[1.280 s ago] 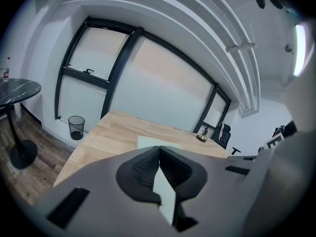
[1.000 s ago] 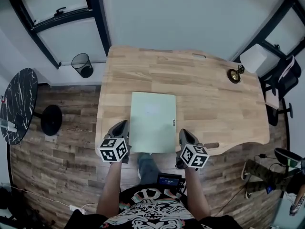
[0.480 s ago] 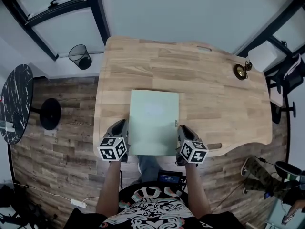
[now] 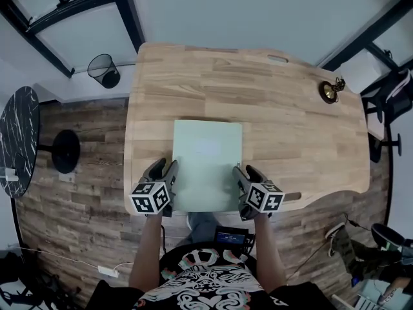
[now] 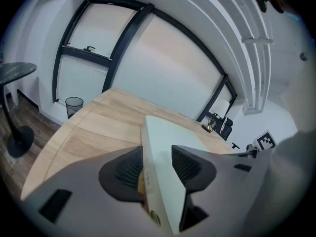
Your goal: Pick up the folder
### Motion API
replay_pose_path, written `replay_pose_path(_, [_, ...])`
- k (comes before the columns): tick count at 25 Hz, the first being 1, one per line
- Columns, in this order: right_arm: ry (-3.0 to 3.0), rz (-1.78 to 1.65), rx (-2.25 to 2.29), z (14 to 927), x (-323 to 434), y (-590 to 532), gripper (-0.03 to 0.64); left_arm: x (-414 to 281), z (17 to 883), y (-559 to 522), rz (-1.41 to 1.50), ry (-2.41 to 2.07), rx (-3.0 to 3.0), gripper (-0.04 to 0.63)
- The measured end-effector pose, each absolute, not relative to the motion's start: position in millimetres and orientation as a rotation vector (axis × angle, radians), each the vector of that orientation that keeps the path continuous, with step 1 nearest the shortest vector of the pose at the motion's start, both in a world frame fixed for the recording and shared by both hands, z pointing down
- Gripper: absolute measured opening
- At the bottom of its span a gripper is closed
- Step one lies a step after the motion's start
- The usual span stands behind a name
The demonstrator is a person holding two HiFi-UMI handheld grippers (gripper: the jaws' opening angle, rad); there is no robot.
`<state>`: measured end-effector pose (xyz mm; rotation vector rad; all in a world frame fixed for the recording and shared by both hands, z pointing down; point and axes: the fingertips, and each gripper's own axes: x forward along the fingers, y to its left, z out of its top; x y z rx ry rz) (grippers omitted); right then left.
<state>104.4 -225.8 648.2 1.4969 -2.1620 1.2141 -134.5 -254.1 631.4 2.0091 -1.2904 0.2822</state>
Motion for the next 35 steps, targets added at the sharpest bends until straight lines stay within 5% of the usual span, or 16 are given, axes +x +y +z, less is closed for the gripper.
replay_pose_path(8, [-2.192,1.316,1.438,657,91,-232,0.261,-110,654,-254,0.275,-1.141,1.941,0.295])
replay_pose_path(35, [-2.158,1.291,1.494,661,84,-240,0.282,-105,667,-252,0.267,-1.178,1.812,0.296])
